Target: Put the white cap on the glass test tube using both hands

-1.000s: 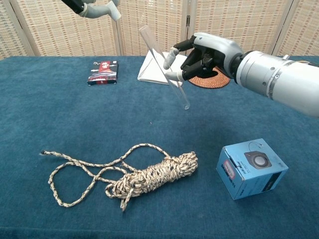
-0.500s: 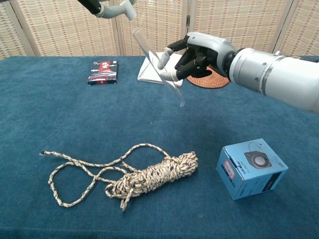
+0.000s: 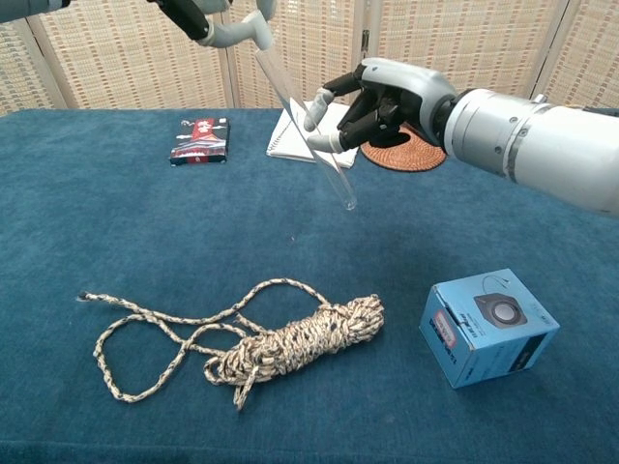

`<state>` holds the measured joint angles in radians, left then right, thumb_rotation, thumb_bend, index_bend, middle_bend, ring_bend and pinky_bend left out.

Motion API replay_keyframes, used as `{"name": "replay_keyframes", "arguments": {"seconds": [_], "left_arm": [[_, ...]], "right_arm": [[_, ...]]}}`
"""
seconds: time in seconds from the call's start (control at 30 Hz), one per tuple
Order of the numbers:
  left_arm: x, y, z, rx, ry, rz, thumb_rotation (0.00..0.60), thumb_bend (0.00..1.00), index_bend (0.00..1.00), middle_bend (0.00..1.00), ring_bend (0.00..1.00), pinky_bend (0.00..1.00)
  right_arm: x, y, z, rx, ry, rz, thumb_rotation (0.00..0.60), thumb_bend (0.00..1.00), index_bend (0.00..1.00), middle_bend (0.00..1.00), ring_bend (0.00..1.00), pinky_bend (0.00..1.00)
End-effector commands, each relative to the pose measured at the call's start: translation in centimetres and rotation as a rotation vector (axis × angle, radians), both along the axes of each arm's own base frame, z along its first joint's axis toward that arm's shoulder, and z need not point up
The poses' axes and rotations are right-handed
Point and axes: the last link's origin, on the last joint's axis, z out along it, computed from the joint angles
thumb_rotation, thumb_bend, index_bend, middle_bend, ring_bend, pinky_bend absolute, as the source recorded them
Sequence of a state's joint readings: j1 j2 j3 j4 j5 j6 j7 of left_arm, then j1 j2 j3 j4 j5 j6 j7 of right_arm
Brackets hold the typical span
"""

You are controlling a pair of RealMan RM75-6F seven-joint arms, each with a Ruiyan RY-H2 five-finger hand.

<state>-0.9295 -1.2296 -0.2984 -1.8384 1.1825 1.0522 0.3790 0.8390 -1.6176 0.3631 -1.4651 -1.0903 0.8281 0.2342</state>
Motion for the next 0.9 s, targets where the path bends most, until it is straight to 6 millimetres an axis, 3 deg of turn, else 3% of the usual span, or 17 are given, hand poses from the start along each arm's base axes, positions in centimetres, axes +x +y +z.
{"name": "replay_keyframes", "arguments": {"seconds": [0.03, 0.9], "left_arm": [[0.07, 0.02, -0.08, -0.004, 0.000, 0.000, 0.600, 0.45, 0.59, 0.96, 0.91, 0.89], [0.04, 0.25, -0.14, -0.011, 0.003, 0.013, 0.600, 0.45, 0.59, 0.96, 0.91, 0.89]], "right_arm": [[0.00, -0.01, -0.01, 0.000, 0.000, 0.000, 0.600, 0.68, 0.90, 1.00, 1.00, 1.00], [-0.31, 0.22, 0.13, 0.000, -0.005, -0.001, 0.600, 0.67, 0.90, 1.00, 1.00, 1.00]]}}
